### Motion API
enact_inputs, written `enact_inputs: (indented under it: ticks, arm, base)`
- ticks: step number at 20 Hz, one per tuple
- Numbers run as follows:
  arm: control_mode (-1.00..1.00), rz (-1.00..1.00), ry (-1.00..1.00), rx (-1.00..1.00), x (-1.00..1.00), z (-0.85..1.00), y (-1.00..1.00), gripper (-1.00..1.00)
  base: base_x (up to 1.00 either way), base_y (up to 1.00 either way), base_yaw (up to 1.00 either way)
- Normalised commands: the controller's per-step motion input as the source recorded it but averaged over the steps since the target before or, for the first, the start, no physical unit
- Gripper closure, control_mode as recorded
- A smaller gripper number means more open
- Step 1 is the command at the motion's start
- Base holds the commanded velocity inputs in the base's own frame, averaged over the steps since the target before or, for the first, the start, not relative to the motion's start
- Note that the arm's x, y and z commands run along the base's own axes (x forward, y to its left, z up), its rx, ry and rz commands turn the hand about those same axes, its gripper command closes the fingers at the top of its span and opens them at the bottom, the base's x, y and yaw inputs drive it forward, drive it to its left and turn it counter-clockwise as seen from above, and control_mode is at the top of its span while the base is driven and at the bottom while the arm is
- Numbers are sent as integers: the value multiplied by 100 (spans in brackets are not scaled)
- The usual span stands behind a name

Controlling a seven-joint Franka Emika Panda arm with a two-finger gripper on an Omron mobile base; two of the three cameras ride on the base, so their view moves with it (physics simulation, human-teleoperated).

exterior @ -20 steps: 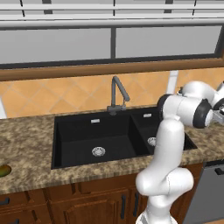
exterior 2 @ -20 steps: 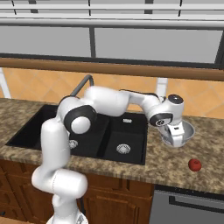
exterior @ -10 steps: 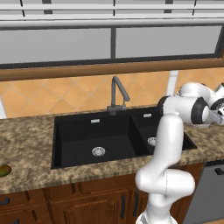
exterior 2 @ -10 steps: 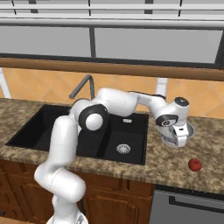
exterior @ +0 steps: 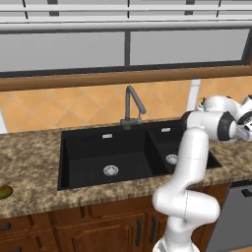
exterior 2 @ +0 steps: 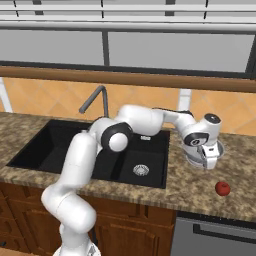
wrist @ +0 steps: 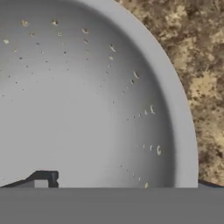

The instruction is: Put the colander in the sink, put the apple, mango in the colander, and turn on the sink faucet and pour water over the colander.

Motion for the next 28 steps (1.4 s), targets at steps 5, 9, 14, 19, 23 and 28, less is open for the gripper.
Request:
enact_inputs:
  ticks: [5, 9, 14, 19, 23, 28]
  arm:
    - [-100, -3, 0, -3, 2, -30, 6, 100]
    - [-100, 0, 0, -1, 0, -14, 55, 100]
    - [-100, 0, -5, 0, -3, 6, 88, 100]
    - [-100, 0, -38, 0, -86, 85, 52, 100]
    - [-100, 0, -24, -14, -100, 100, 64, 100]
    - [-100, 5, -8, -18, -100, 71, 100, 100]
  base:
    - [0, 0, 0]
    - [0, 0, 0]
    - [0, 0, 0]
    - [0, 0, 0]
    - [0, 0, 0]
    - [0, 0, 0]
